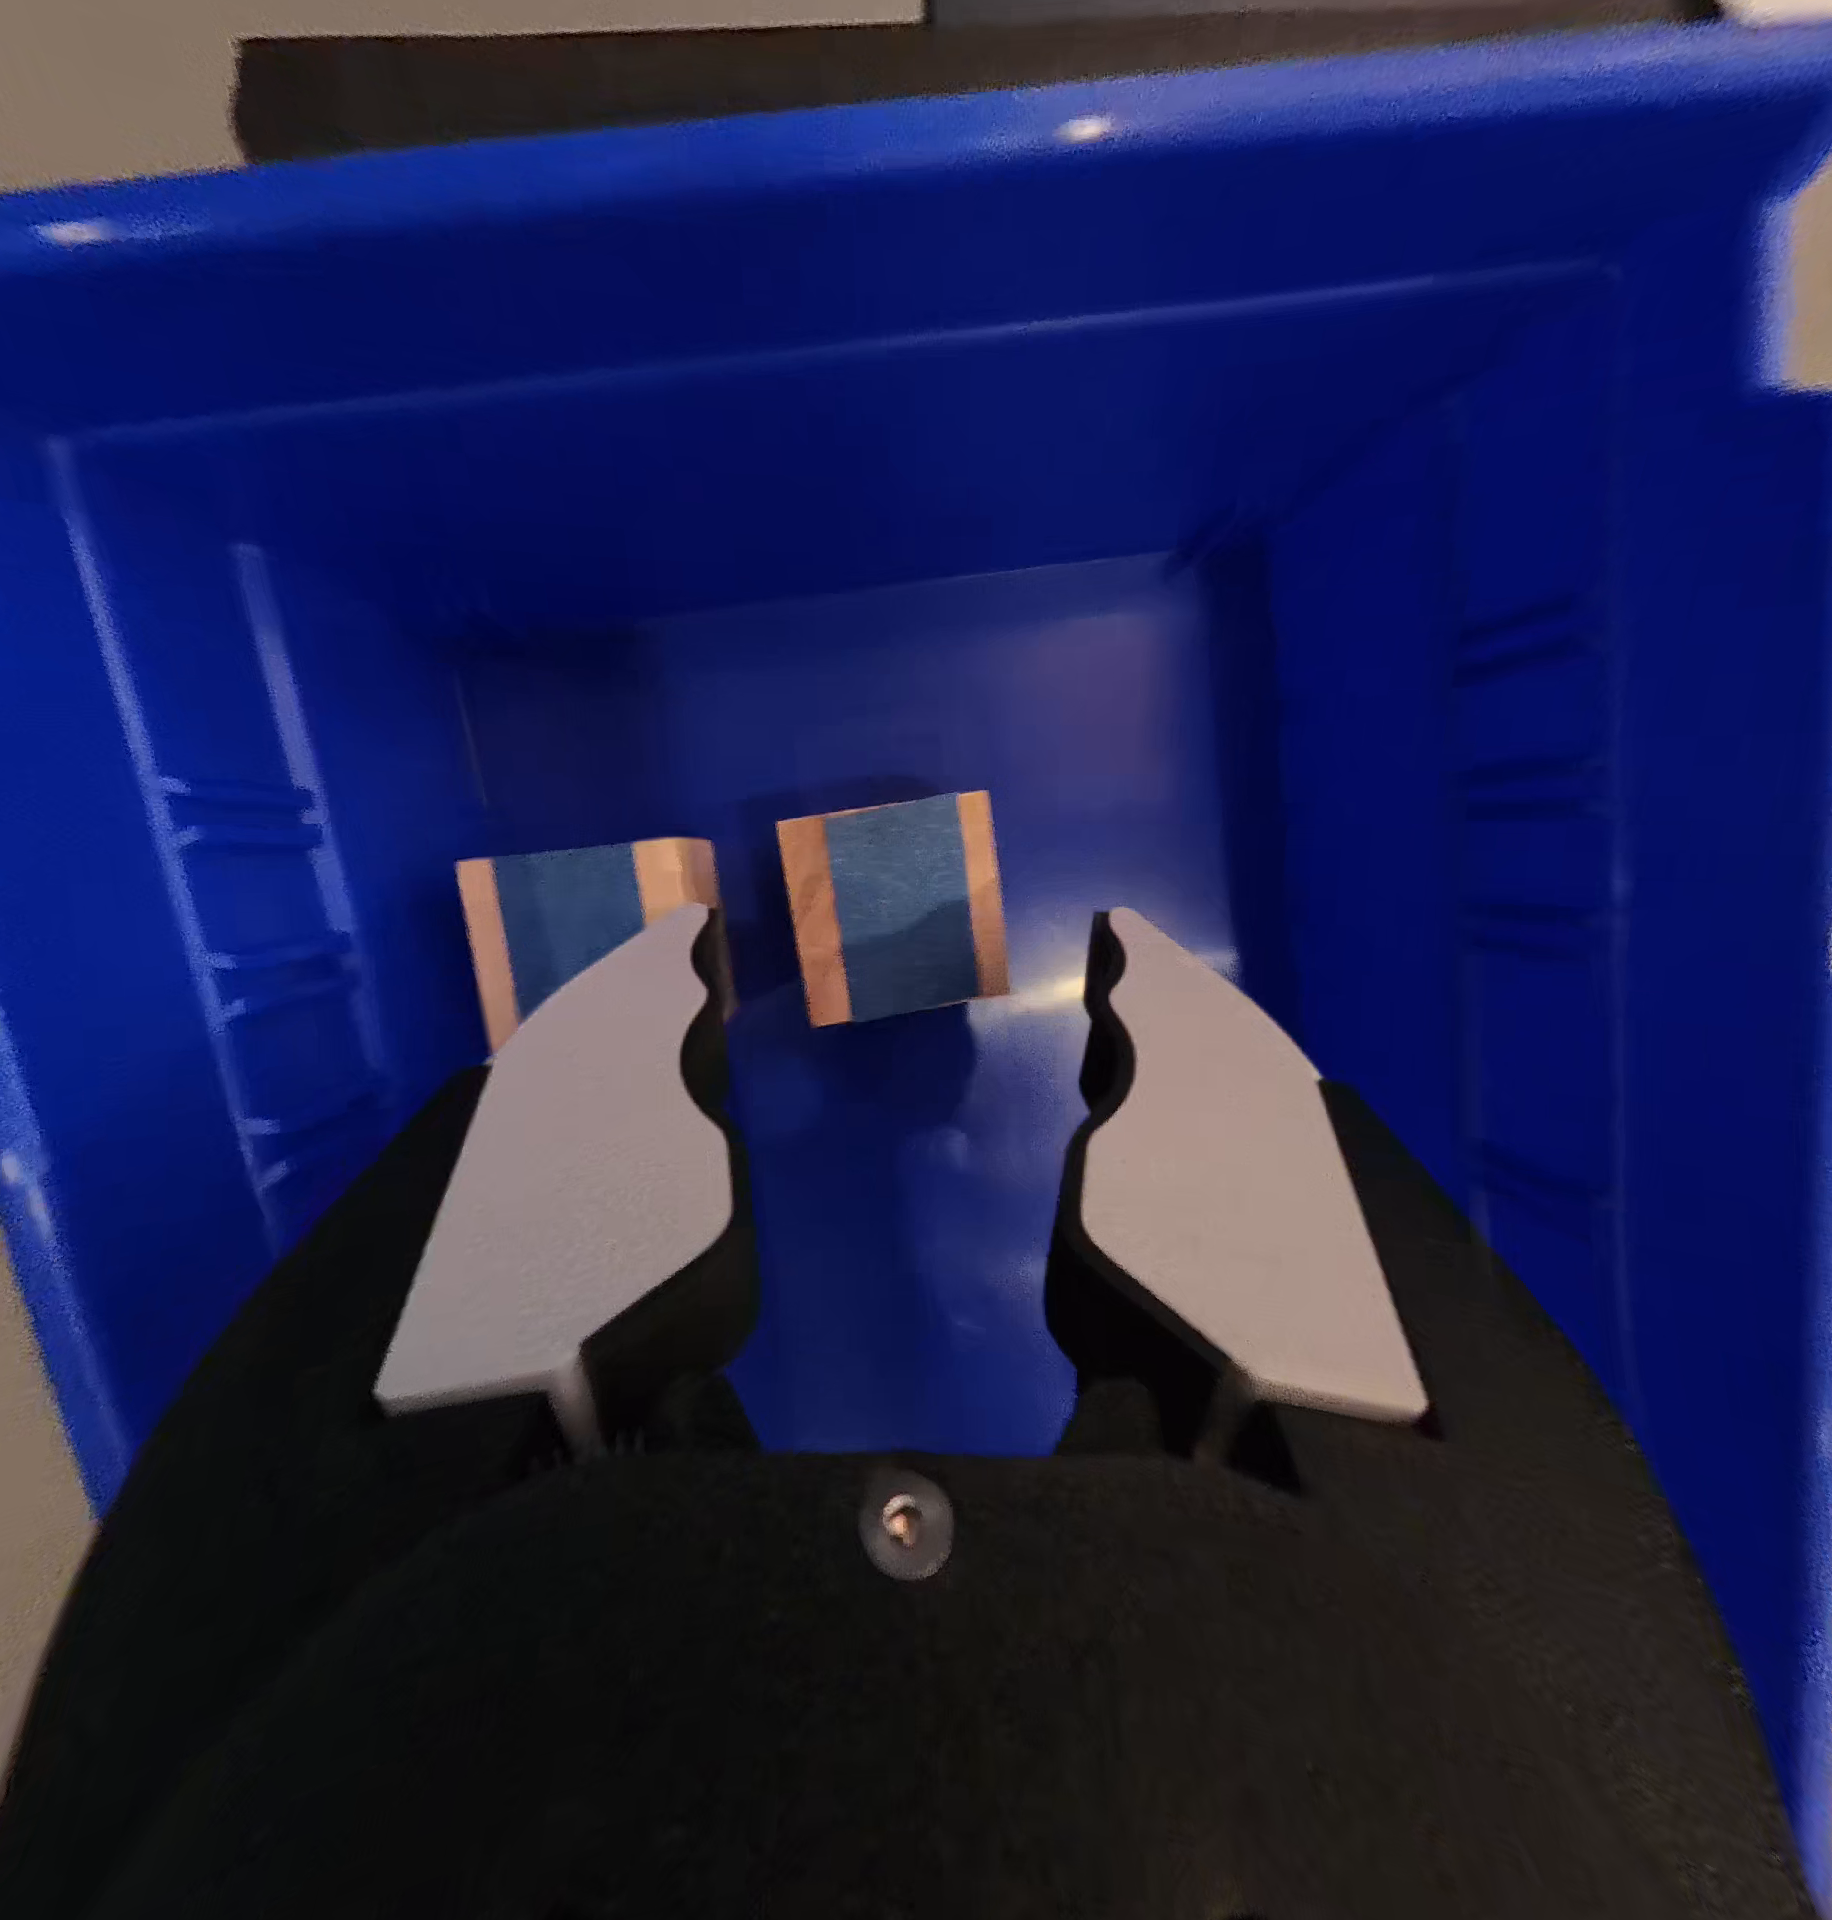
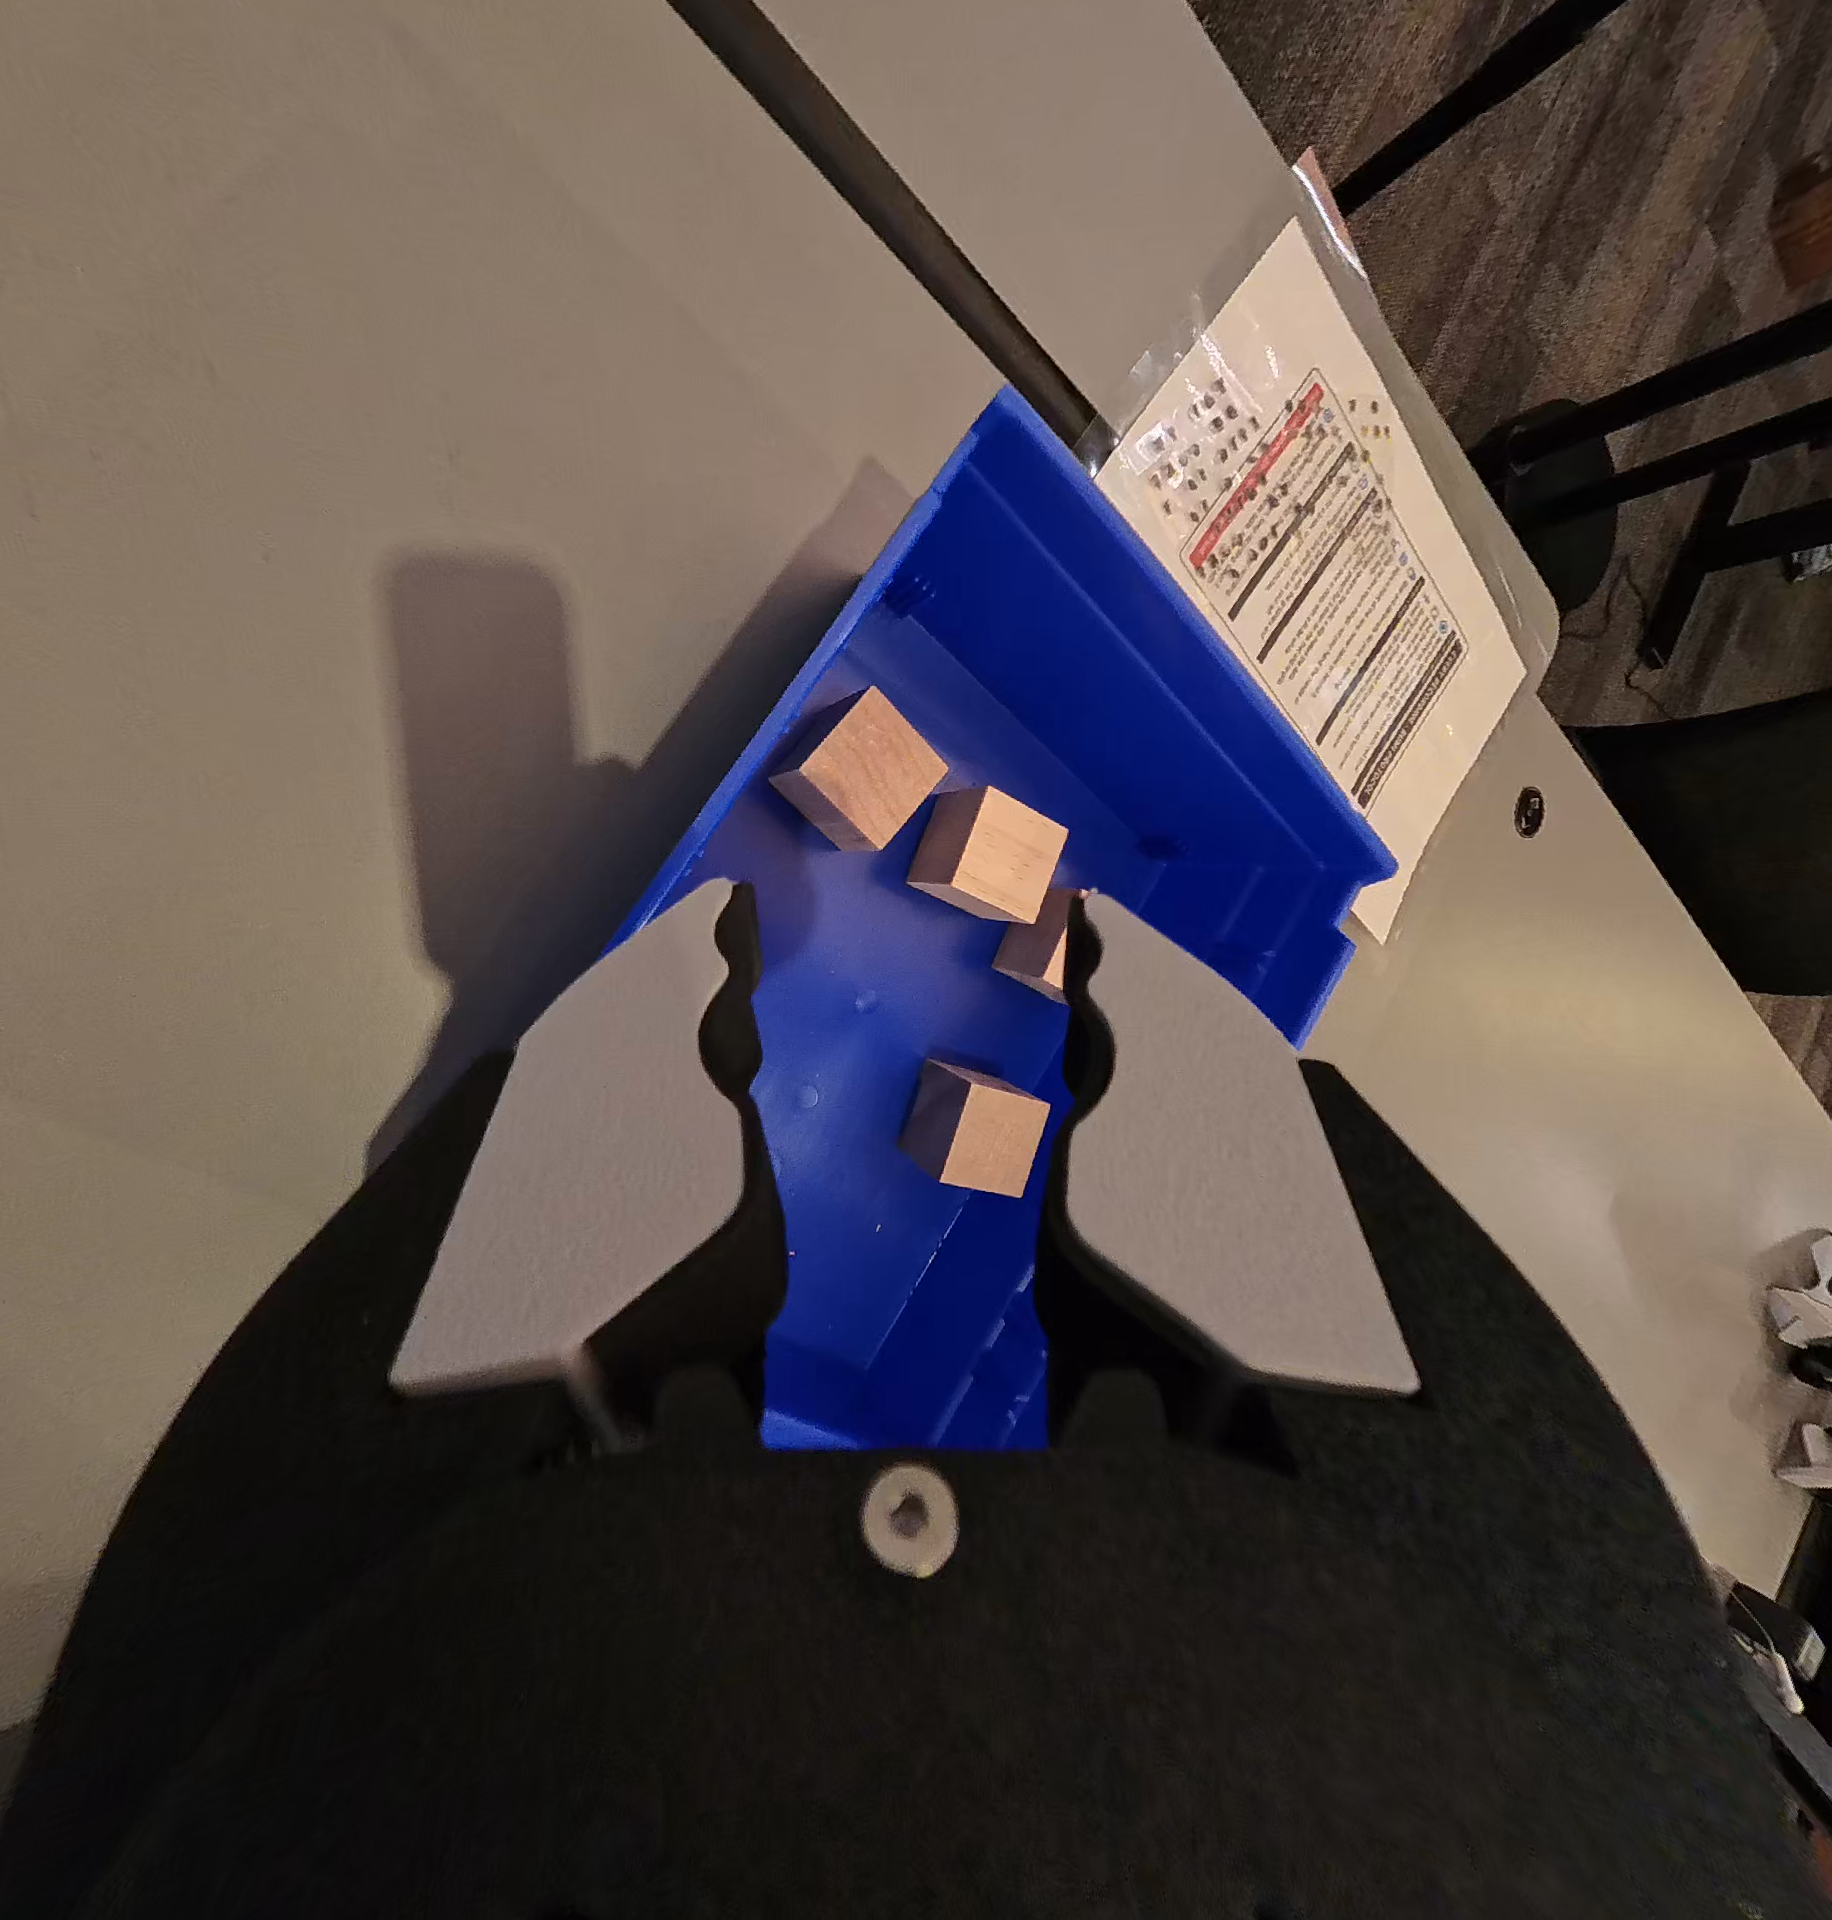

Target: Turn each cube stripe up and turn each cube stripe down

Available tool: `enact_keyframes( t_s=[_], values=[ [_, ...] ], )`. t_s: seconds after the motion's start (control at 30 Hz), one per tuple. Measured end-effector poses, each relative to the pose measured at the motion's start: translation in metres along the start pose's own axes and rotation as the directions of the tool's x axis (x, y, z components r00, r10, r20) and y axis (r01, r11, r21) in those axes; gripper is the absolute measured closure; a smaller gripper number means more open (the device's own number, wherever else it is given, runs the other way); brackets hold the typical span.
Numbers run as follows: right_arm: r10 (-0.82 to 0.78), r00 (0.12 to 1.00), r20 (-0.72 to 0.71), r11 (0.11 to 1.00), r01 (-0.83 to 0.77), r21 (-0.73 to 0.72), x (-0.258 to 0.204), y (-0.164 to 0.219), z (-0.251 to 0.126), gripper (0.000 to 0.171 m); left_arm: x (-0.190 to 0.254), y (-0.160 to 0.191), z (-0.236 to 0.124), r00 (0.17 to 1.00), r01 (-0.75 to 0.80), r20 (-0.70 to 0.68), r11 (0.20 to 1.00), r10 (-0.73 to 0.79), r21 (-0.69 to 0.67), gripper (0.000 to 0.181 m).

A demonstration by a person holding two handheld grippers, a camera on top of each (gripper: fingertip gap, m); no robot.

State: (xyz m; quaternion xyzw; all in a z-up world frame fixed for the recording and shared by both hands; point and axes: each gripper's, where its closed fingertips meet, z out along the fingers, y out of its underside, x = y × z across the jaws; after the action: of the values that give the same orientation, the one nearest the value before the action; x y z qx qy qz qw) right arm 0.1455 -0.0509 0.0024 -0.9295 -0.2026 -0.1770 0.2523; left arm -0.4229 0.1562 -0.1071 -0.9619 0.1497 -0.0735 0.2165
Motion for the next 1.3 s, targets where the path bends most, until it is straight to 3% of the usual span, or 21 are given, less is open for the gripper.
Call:
enact_keyframes(
  t_s=[0.2, 0.67, 0.97, 1.3],
  values=[
    [-0.013, 1.0, 0.007, 1.0, 0.013, -0.017, -0.004, 0.001, 0.003, 0.115, 0.032, -0.007, -0.014, 0.939, 0.113, -0.328, 0.993, -0.101, 0.018, 0.121],
    [-0.035, 0.999, 0.035, 0.996, 0.037, -0.077, -0.013, 0.008, 0.01, 0.115, 0.024, -0.003, -0.018, 0.91, 0.169, -0.381, 0.985, -0.165, -0.023, 0.124],
    [-0.056, 0.997, 0.05, 0.991, 0.061, -0.12, -0.018, 0.013, 0.015, 0.115, 0.002, 0.0, -0.011, 0.96, 0.158, -0.231, 0.987, -0.157, -0.017, 0.12],
    [-0.078, 0.995, 0.06, 0.984, 0.086, -0.156, -0.023, 0.016, 0.02, 0.114, 0.0, 0.012, 0.024, 0.999, 0.046, -0.003, 0.991, -0.047, -0.124, 0.126]
  ],
)
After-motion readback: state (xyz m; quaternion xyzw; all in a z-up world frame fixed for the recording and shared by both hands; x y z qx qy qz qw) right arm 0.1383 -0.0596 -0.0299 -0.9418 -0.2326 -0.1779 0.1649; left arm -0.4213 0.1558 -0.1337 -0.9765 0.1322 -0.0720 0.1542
